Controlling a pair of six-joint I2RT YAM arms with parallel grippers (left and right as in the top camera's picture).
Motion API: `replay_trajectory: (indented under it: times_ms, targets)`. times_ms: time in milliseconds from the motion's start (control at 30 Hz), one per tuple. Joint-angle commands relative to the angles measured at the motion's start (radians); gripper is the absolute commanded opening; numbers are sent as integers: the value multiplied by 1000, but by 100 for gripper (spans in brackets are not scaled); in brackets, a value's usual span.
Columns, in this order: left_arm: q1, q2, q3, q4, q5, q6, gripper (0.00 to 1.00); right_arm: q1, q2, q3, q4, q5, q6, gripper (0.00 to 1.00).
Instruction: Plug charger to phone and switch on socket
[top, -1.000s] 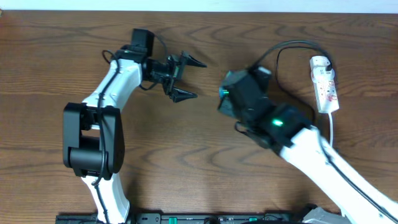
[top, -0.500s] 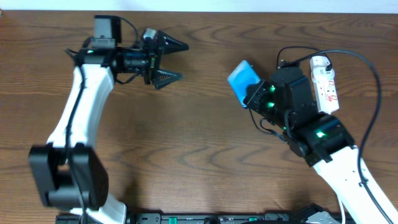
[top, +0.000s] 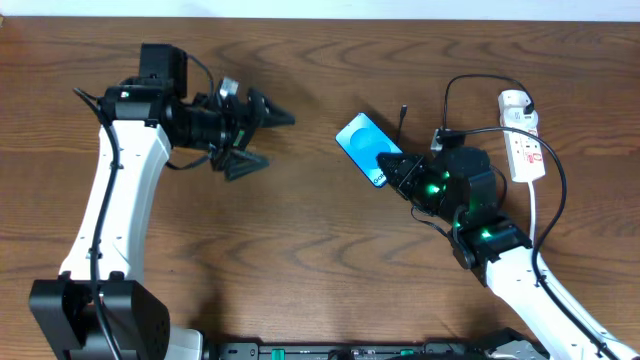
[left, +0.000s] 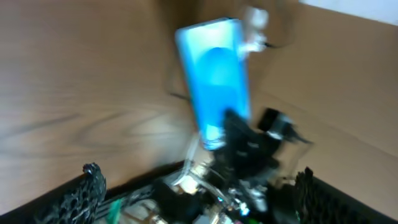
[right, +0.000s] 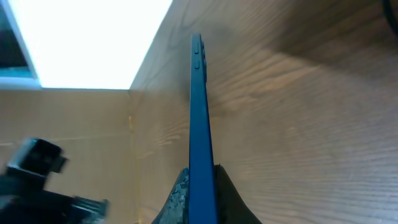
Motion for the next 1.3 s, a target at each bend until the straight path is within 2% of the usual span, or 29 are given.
replay_trajectory:
  times_ms: [0,233,400,600,633,700,867,1000,1133,1267]
  targets:
    - [-38,-3,-1,-27,-164,44,97,-1,-13,14,61,-28,72,1]
    - [-183,-3,-1,14,-246,14,97,0,-12,14,166,-26,231,1]
    - [-248,-3,-1,129,-261,-128,97,0,-12,14,174,-26,256,1]
    - [-249,-3,-1,211,-238,-252,96,0,-12,14,174,-29,306,1]
    - [-245,-3,-1,224,-208,-232,90,0,-12,14,172,-29,305,1]
    - [-226,-4,-1,252,-112,-150,90,0,-12,14,172,-37,283,1]
    - [-177,-4,-1,236,-16,-55,90,-32,-12,13,195,-164,304,1]
    - [-149,-4,-1,201,81,17,90,-79,-10,5,317,-299,238,1]
    - [-136,-5,-1,133,100,81,90,-94,-2,-22,403,-335,231,1]
    - [-136,-24,-1,8,110,206,90,-94,32,-71,459,-351,205,1]
